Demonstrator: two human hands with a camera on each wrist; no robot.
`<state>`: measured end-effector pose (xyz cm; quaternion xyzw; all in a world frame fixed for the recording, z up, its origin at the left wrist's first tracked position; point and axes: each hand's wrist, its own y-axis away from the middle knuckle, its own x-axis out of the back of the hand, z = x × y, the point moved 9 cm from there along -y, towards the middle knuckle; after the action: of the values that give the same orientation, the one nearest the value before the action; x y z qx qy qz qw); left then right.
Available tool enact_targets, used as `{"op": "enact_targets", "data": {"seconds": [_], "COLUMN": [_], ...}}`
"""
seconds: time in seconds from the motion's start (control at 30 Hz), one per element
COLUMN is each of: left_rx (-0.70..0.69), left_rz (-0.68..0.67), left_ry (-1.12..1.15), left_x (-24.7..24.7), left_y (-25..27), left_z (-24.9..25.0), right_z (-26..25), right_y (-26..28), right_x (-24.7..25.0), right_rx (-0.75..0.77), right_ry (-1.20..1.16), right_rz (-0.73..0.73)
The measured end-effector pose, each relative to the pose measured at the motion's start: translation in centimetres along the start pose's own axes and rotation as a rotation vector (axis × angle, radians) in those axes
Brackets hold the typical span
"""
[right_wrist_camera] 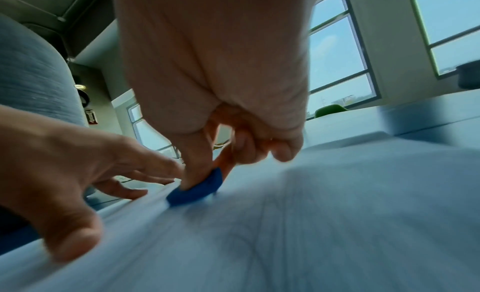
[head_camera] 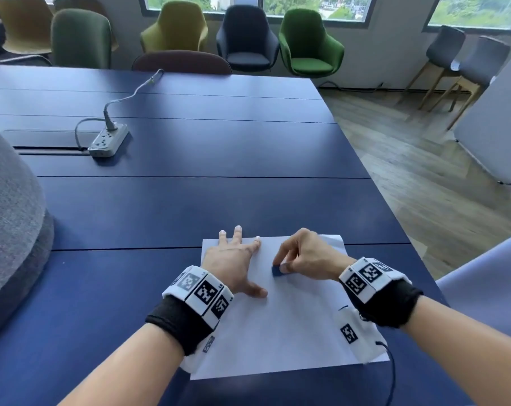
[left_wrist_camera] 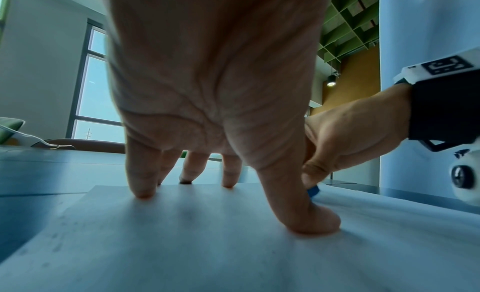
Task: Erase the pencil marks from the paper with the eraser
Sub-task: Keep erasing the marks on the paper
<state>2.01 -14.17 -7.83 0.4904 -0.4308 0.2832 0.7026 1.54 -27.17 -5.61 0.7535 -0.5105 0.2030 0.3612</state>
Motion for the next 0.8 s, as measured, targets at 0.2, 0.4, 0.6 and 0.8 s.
{"op": "enact_targets", "data": {"seconds": [0.2, 0.4, 0.6, 0.8], "left_rx": [-0.007, 0.004, 0.005, 0.006], "left_rz": [0.009, 0.012, -0.008, -0.005], "left_ry": [0.010, 0.003, -0.001, 0.000], "left_x": [0.0, 0.1, 0.2, 0.1], "left_y": [0.0, 0.0, 0.1, 0.1], "left_z": [0.2, 0.1, 0.2, 0.2], "right_z": [0.3, -0.7, -0.2, 0.2], "right_y": [1.9, 2.2, 4.2, 4.5], "right_x": [-1.6, -0.8, -3.1, -2.6], "right_rx": [-0.011, 0.036, 0.032, 0.030], "right_ry": [0.045, 0.022, 0.112, 0.084], "right_rz": [-0.093, 0.045, -0.165, -0.090]}}
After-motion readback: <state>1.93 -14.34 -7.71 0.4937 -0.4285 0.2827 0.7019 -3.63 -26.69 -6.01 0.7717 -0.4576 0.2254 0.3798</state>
